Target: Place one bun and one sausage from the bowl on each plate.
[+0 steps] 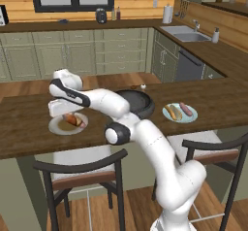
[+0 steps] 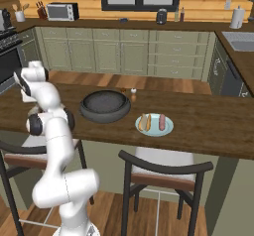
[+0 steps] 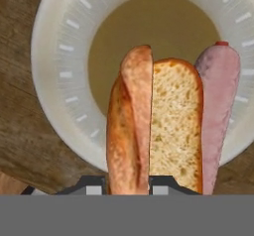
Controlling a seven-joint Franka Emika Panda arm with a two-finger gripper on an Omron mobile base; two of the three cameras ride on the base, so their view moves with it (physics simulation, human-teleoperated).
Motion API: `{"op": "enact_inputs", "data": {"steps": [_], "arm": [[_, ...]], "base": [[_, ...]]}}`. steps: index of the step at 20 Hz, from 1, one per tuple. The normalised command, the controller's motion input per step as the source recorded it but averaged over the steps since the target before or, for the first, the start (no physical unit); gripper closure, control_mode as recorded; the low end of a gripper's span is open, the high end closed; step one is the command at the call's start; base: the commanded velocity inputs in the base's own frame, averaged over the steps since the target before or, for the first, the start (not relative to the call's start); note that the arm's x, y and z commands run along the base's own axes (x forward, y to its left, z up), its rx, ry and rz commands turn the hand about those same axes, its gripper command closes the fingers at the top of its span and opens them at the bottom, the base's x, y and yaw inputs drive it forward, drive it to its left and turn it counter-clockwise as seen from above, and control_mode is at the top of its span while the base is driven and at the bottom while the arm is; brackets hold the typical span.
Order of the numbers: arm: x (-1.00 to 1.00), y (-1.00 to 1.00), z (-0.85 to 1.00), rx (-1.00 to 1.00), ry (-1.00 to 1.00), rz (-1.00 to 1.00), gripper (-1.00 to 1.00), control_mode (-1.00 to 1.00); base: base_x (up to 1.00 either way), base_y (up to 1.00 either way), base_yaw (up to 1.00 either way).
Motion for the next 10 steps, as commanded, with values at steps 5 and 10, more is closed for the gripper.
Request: {"op": "enact_inputs", "data": {"steps": [5, 10], "arm": [[0.00, 0.00, -0.15, 0.00, 0.02, 0.02, -1.00, -1.00], [0.00, 0.00, 0.00, 0.00, -0.02, 0.00, -1.00, -1.00]], "base": [[0.00, 0.00, 0.00], [0.00, 0.00, 0.00]]}}
